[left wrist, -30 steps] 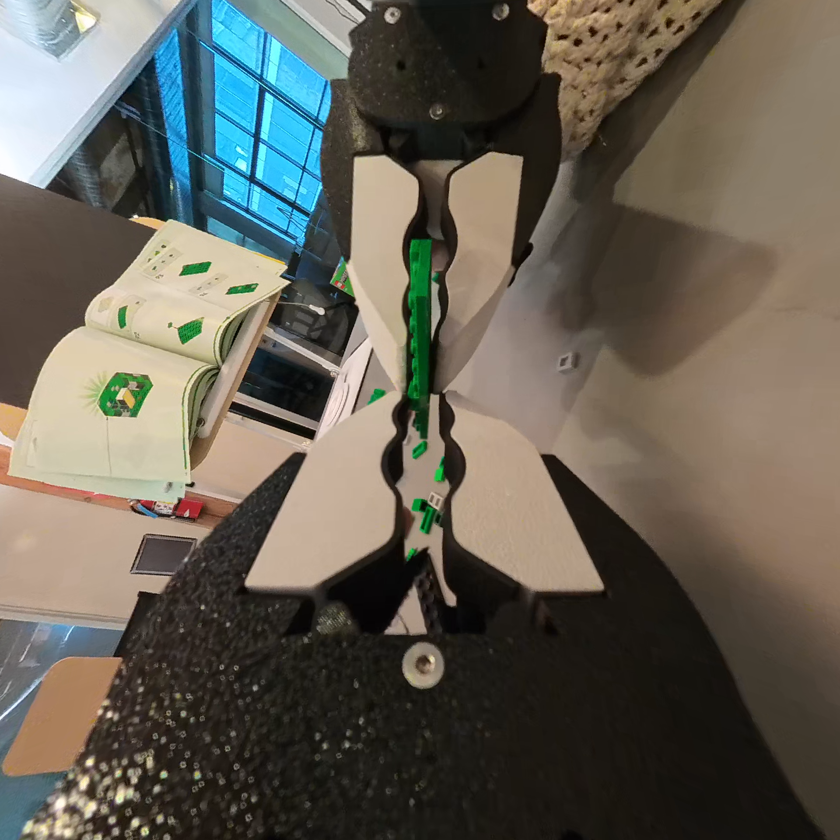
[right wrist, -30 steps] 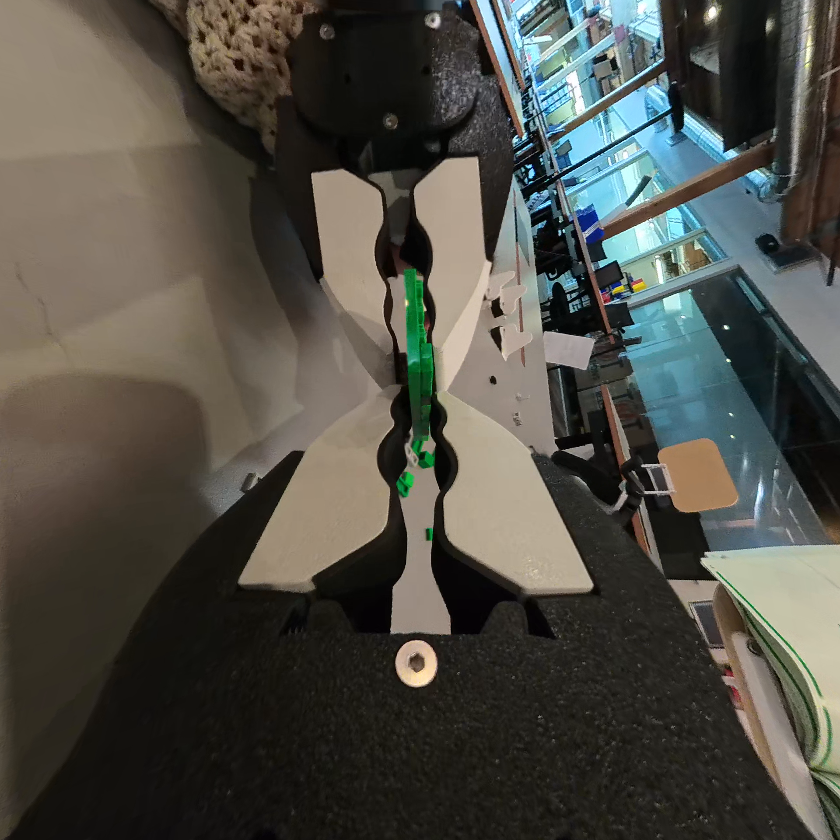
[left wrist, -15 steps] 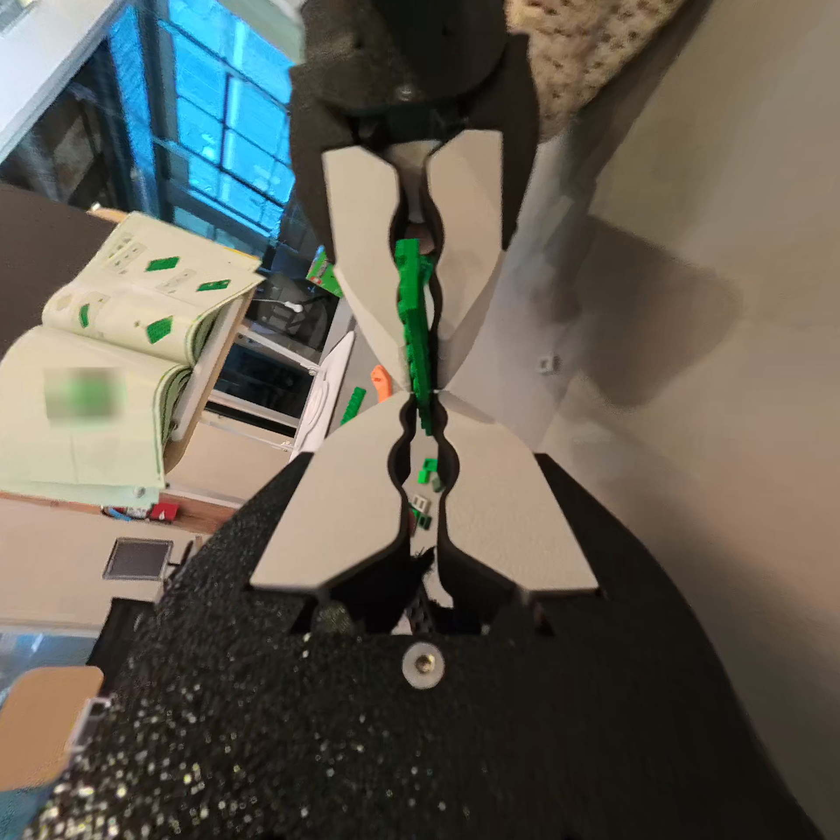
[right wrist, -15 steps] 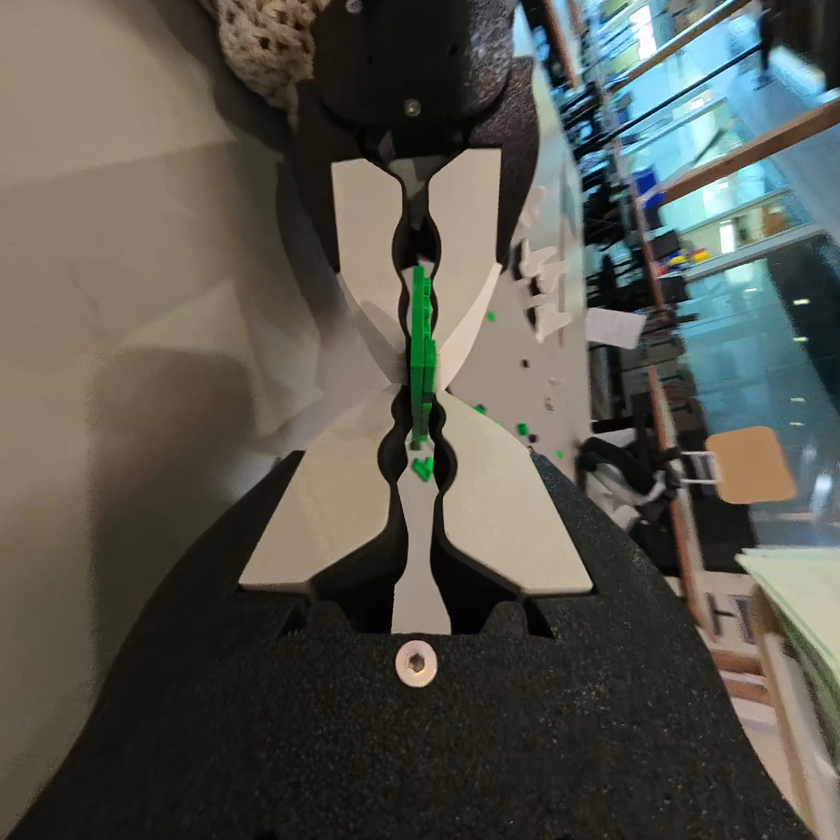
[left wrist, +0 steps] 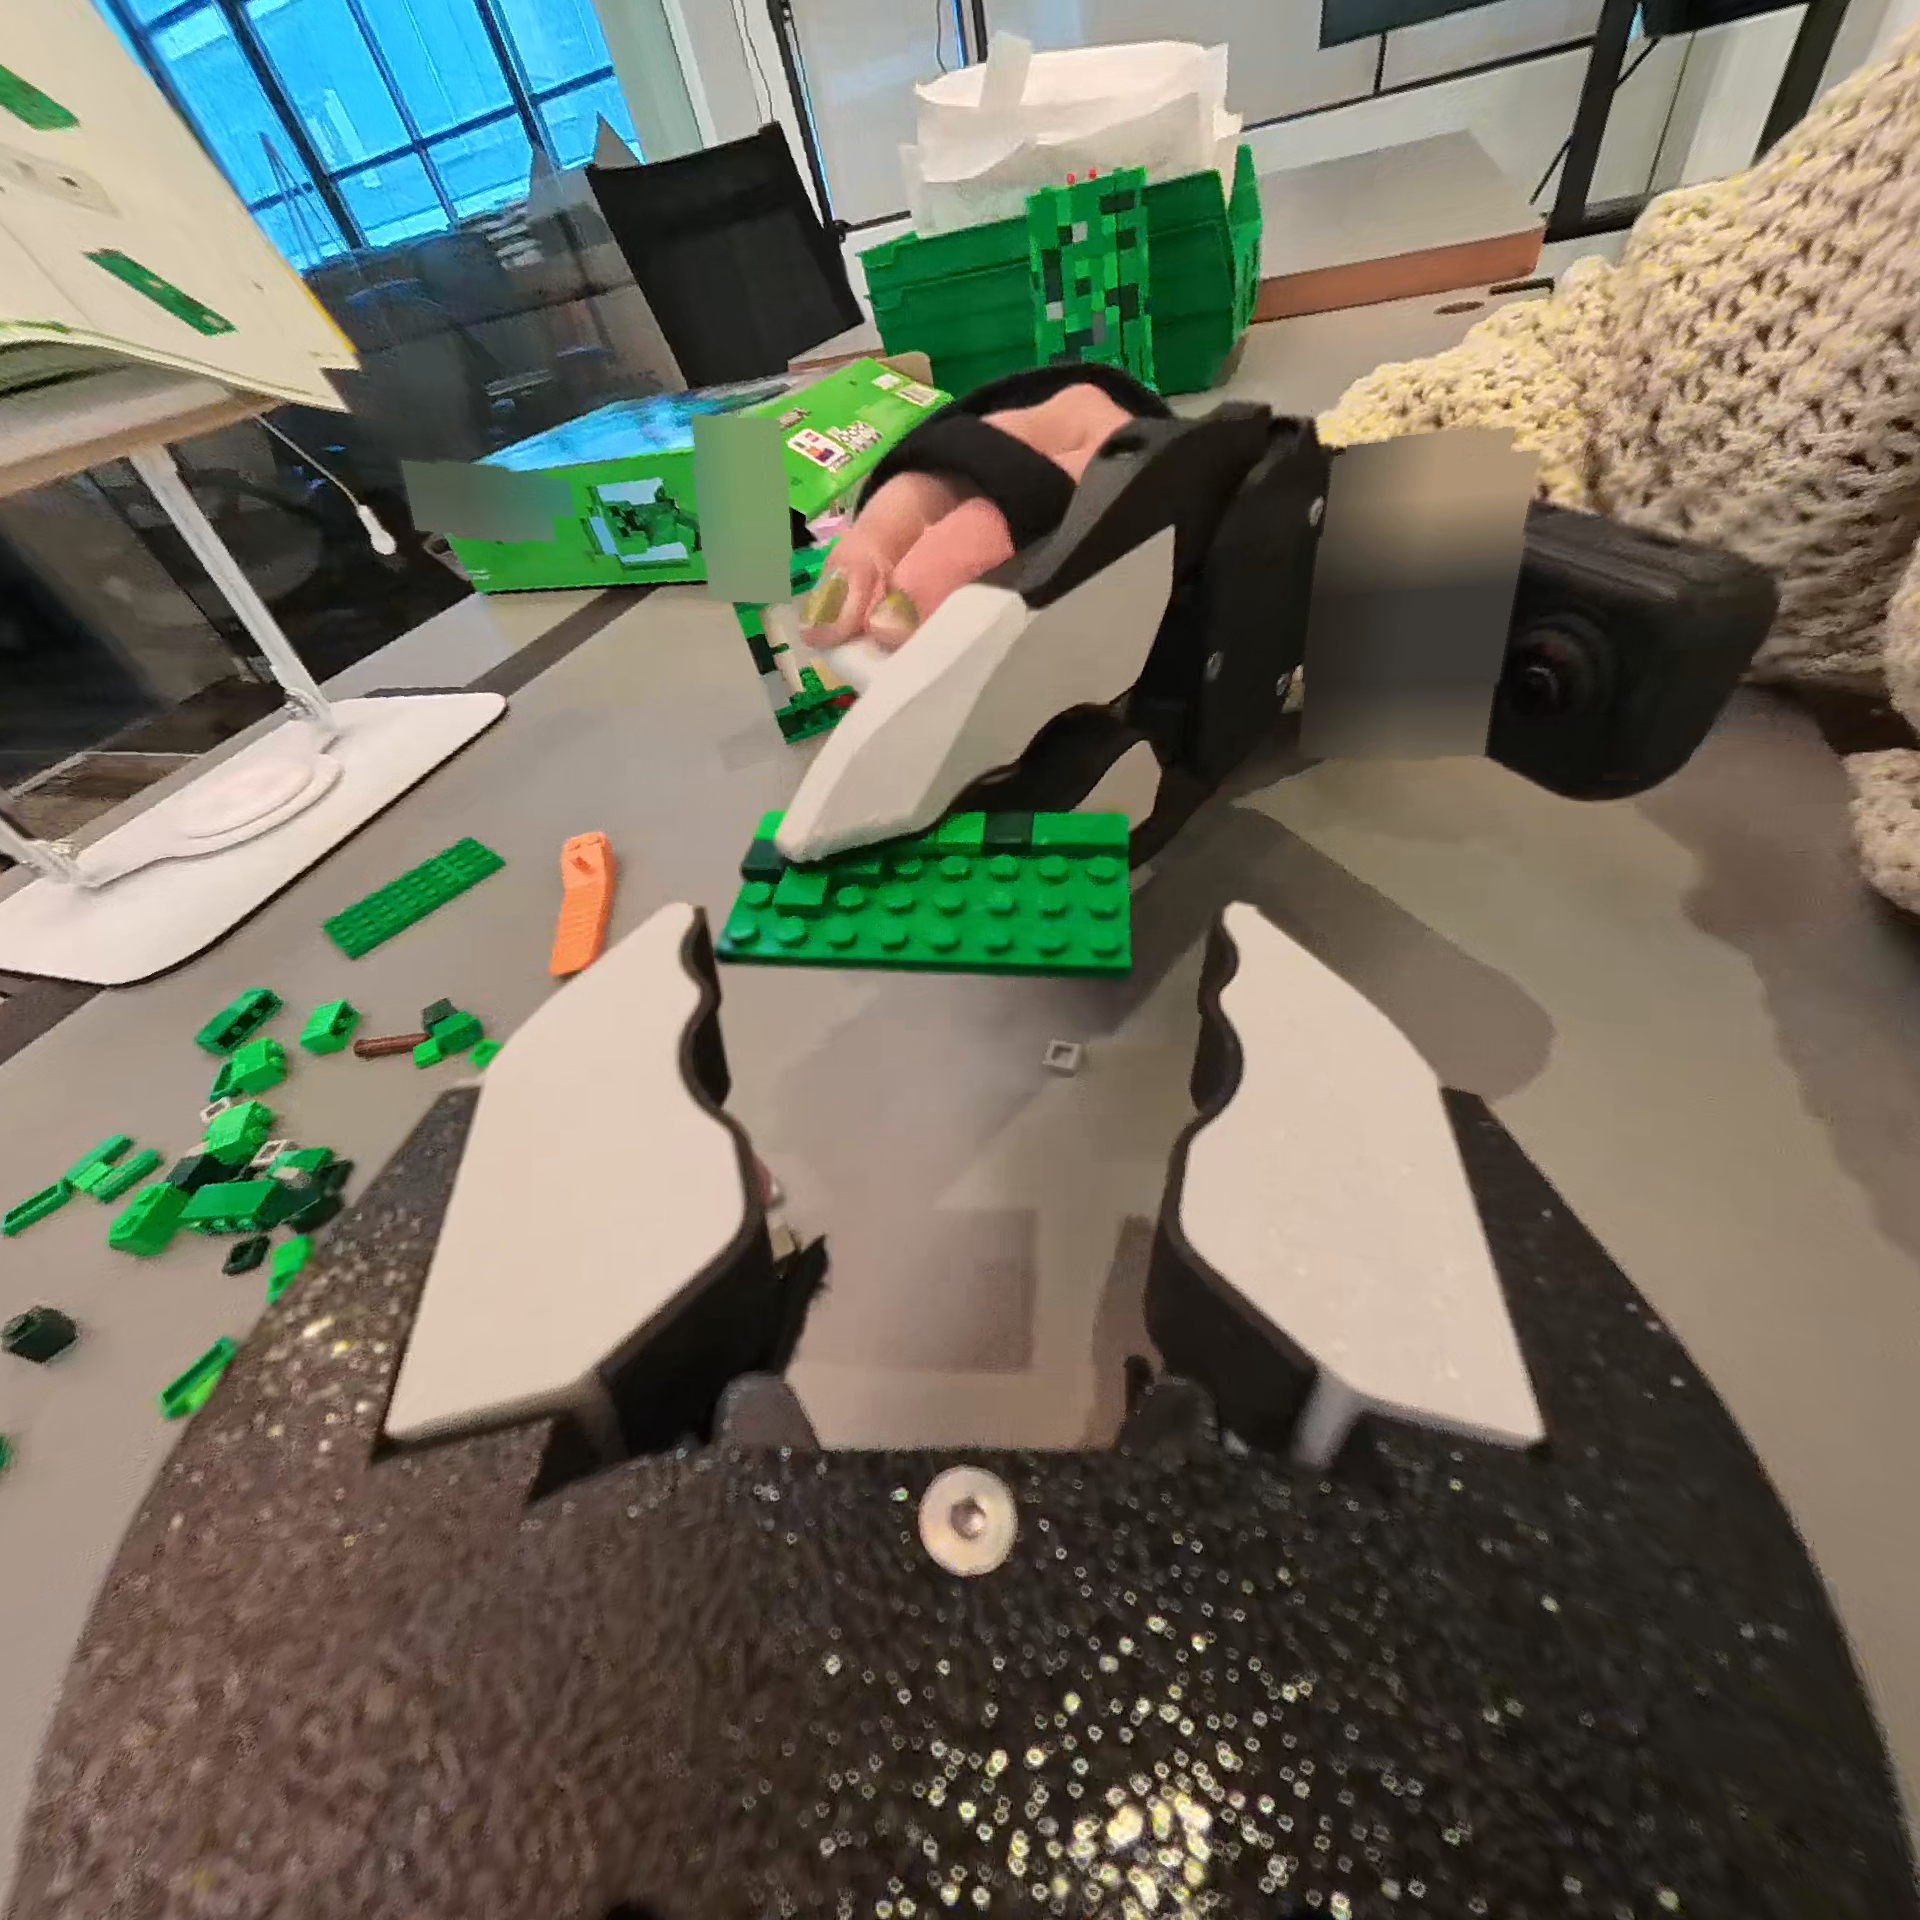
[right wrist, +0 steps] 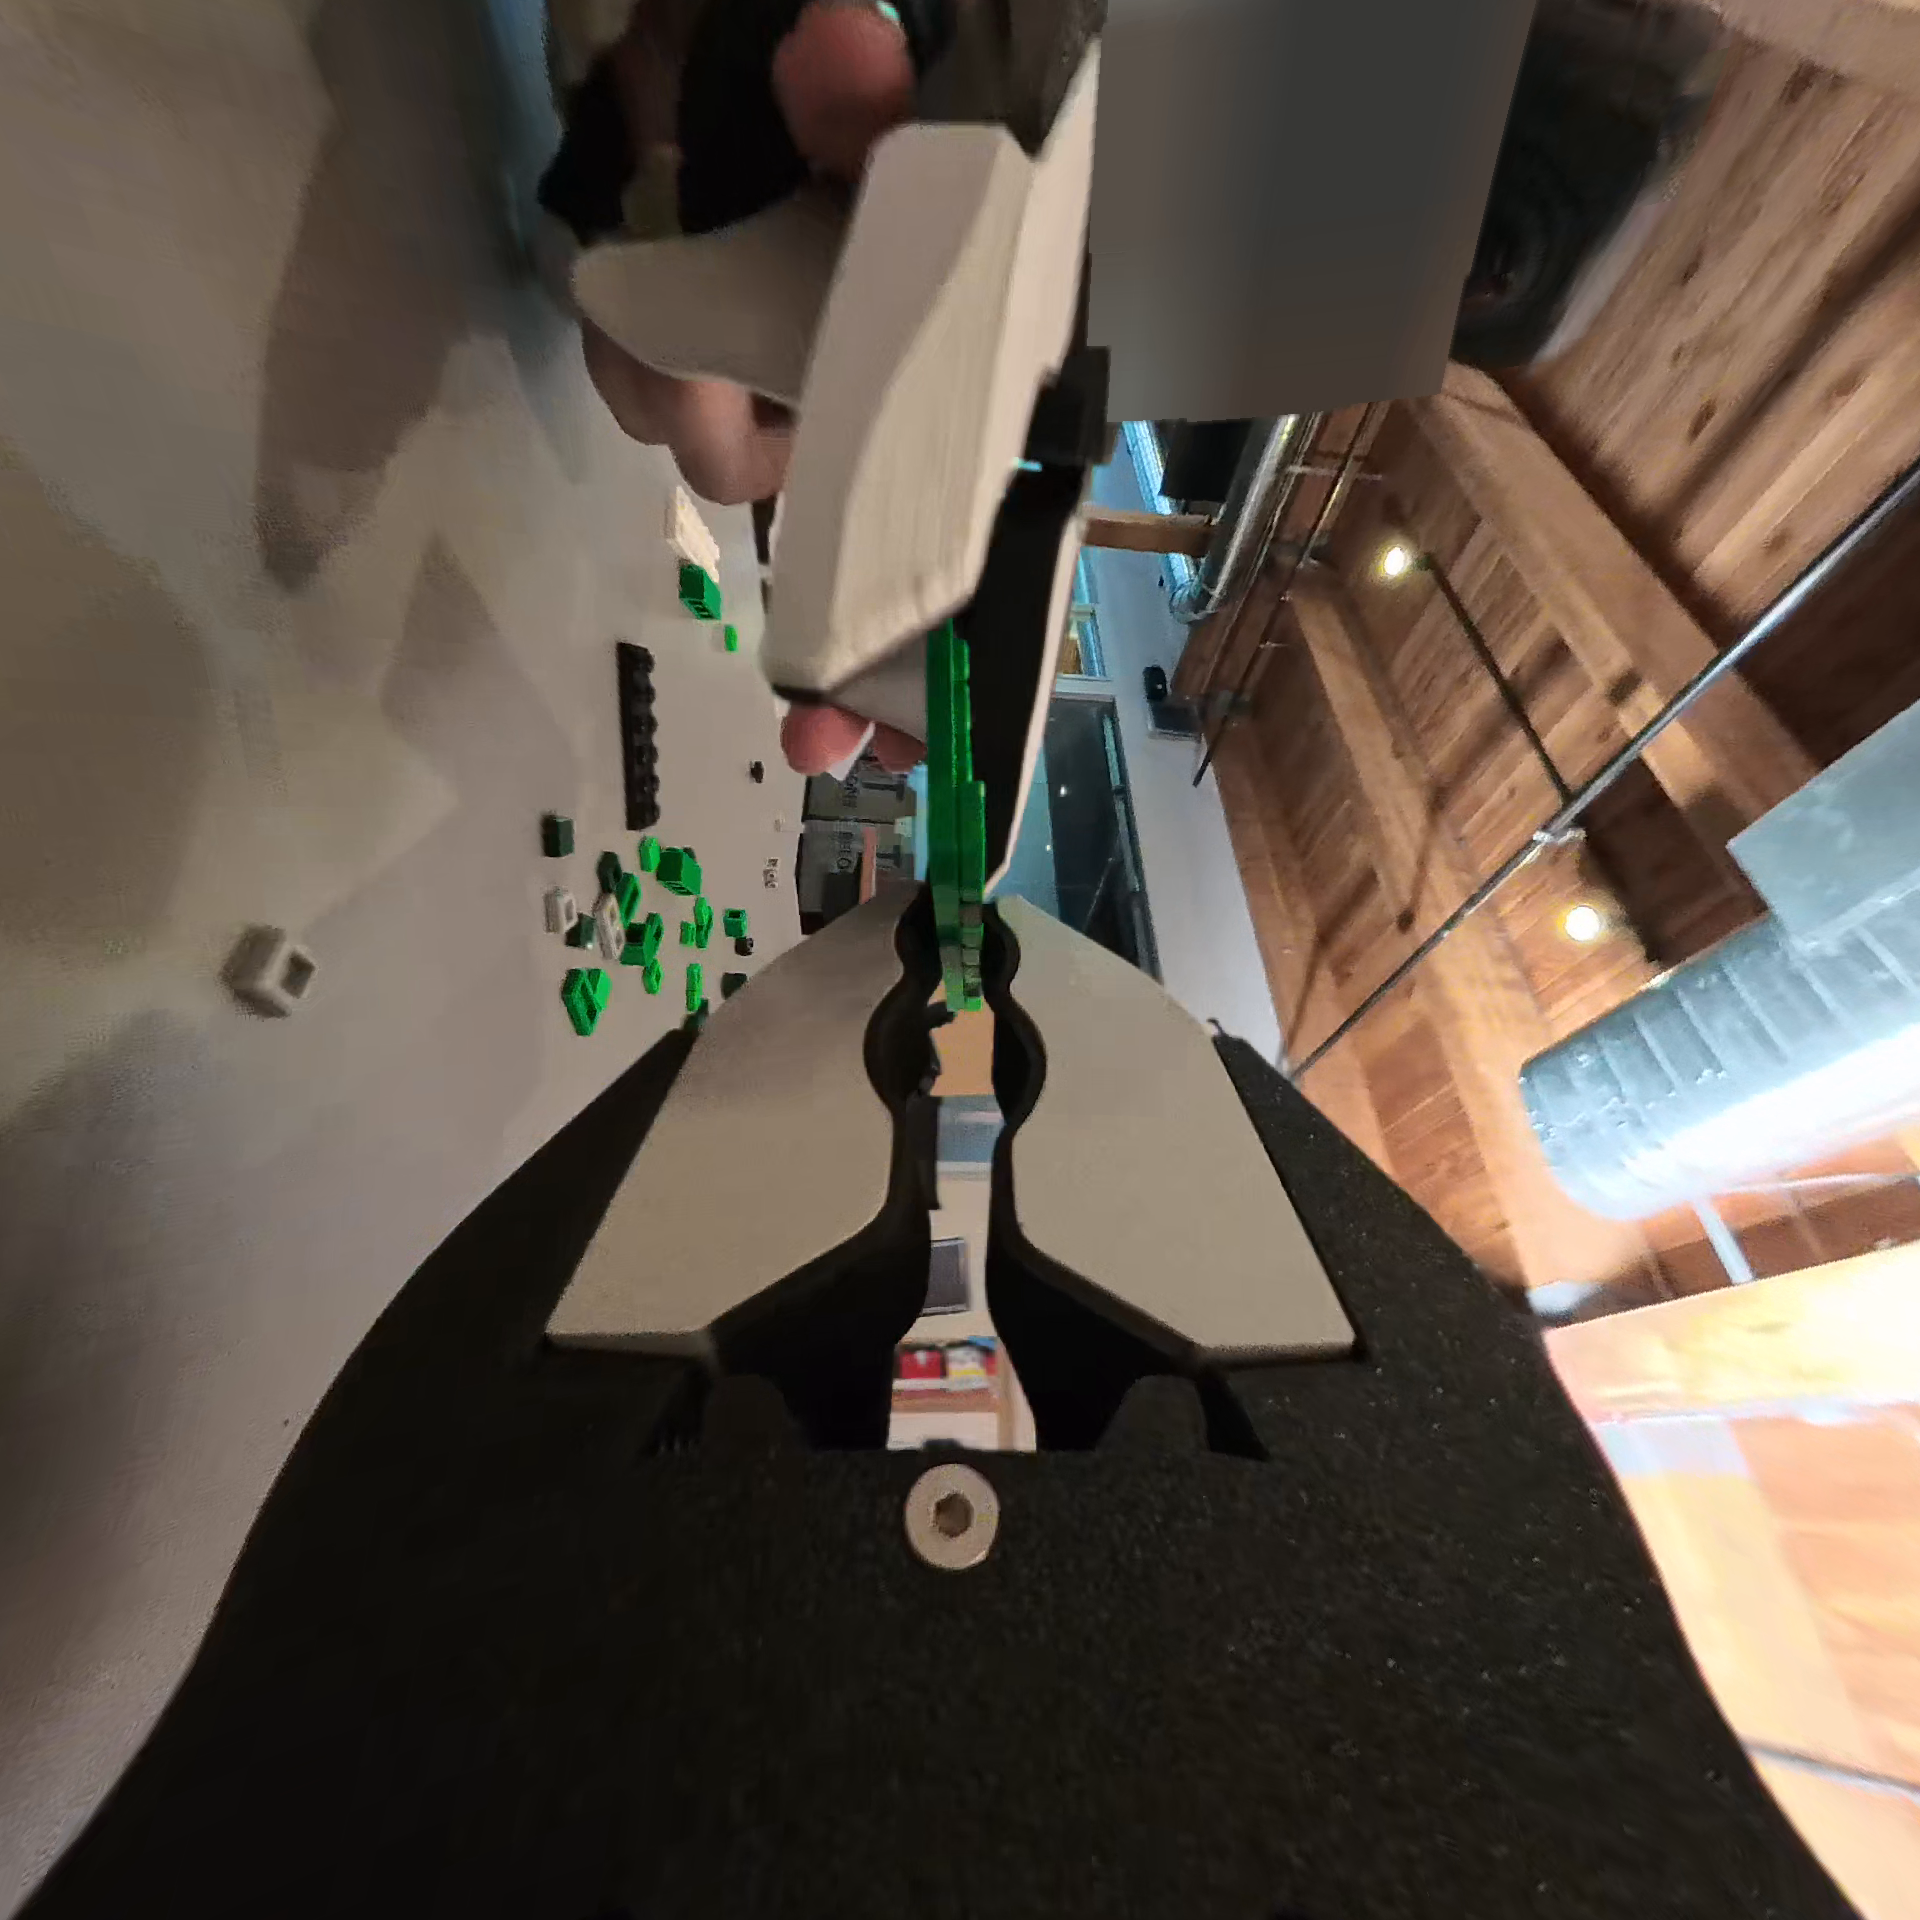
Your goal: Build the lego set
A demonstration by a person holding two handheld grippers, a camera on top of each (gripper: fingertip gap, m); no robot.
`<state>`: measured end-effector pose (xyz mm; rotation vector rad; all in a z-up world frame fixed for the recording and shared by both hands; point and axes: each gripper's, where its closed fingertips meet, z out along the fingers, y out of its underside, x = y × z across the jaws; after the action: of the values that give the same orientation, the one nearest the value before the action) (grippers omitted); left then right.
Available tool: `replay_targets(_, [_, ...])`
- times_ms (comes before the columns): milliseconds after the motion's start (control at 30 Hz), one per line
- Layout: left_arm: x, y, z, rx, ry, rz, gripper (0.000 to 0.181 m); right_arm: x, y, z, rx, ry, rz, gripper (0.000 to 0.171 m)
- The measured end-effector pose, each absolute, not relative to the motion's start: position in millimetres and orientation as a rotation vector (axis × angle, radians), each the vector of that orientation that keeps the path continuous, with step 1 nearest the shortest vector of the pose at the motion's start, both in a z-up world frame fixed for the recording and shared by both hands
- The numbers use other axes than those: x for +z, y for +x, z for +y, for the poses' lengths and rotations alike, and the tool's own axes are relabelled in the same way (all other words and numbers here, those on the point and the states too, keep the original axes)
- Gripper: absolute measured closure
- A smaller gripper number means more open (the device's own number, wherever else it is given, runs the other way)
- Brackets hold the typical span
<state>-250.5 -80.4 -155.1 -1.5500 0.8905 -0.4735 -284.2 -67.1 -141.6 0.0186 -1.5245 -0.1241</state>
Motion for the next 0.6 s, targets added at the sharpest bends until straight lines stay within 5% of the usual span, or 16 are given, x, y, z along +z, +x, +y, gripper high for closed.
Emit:
replay_targets(267, [-157,-256,-79,-0.423,-1.539,0.904,0.107,-144,-284,-73,-0.168,0.076,-1.496,0.164])
replay_targets(400, [-158,-266,-72,-0.310,-1.529,0.901,0.107,-139,-282,-54,-0.079,-0.111,-1.483,0.127])
replay_targets(600, [-156,-287,-59,-0.175,-1.532,0.838,0.107,-156,-270,-25,0.248,-0.519,-1.482,0.137])
